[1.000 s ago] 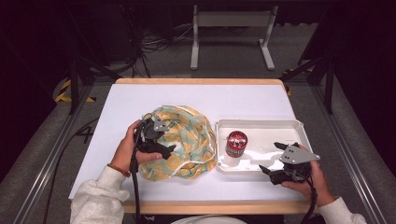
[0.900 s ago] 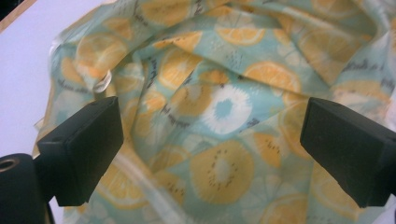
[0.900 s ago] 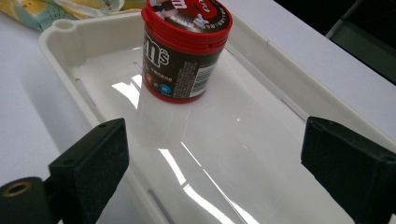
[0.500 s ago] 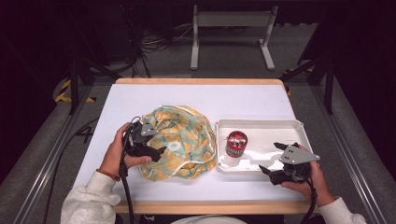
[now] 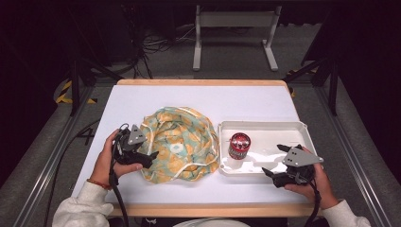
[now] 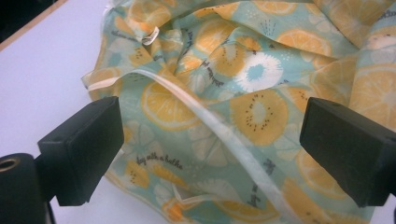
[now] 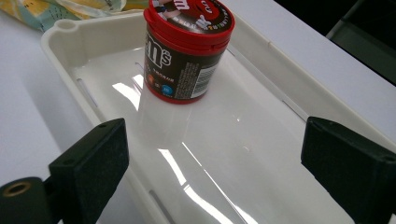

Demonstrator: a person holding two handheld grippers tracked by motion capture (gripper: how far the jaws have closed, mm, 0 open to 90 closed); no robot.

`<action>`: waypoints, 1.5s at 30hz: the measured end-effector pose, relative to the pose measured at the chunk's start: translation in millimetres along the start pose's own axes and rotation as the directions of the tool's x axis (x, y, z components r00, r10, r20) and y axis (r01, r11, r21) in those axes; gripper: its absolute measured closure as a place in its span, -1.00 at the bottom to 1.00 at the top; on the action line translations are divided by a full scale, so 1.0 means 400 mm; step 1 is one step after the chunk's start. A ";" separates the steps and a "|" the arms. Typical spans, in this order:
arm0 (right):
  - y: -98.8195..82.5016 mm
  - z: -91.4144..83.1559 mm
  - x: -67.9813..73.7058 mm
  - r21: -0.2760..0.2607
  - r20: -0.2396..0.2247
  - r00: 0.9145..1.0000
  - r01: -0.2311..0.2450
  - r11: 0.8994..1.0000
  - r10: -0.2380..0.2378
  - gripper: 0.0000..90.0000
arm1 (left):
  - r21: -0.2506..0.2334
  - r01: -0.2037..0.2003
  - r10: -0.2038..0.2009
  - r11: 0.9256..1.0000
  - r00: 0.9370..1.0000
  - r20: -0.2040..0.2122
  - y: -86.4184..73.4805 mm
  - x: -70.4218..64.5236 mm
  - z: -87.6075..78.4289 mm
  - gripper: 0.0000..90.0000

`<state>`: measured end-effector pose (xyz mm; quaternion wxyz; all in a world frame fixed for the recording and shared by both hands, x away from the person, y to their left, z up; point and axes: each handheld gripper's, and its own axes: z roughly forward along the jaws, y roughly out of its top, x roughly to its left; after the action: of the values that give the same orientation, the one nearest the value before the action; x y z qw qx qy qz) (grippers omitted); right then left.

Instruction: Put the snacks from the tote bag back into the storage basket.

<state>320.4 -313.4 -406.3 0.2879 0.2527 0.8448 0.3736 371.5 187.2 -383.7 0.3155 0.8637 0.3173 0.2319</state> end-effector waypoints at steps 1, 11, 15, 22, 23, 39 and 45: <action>0.000 0.000 0.000 0.000 -0.001 1.000 0.002 1.000 -0.002 -0.82 | 0.005 -0.002 0.002 1.000 1.000 0.005 -0.009 0.001 -0.001 -0.84; 0.001 0.000 0.002 0.002 0.001 1.000 0.005 1.000 -0.005 -0.82 | -0.042 0.000 -0.002 0.999 1.000 -0.029 -0.085 0.014 -0.028 -0.85; 0.003 0.001 0.004 0.002 -0.001 1.000 0.010 1.000 -0.010 -0.82 | -0.065 0.010 -0.011 0.998 1.000 -0.016 -0.115 0.023 -0.030 -0.86; 0.002 0.004 0.003 0.005 -0.008 1.000 0.009 1.000 -0.009 -0.82 | -0.084 0.054 -0.055 0.995 0.998 -0.007 -0.168 0.035 -0.031 -0.86; 0.002 0.004 0.003 0.006 -0.008 1.000 0.009 1.000 -0.009 -0.82 | -0.094 0.062 -0.063 0.994 0.998 -0.007 -0.175 0.036 -0.033 -0.86; 0.004 0.006 0.006 0.006 -0.012 1.000 0.016 1.000 -0.016 -0.82 | -0.214 0.214 -0.213 0.953 0.977 0.028 -0.287 0.042 -0.052 -0.86; 0.001 0.005 0.002 0.002 -0.018 1.000 0.016 1.000 -0.016 -0.82 | -0.266 0.268 -0.273 0.926 0.962 0.018 -0.329 0.040 -0.064 -0.85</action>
<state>321.0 -311.8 -407.4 0.2829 0.2430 0.8498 0.3725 314.5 287.3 -453.7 0.4543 0.7592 0.4024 0.2352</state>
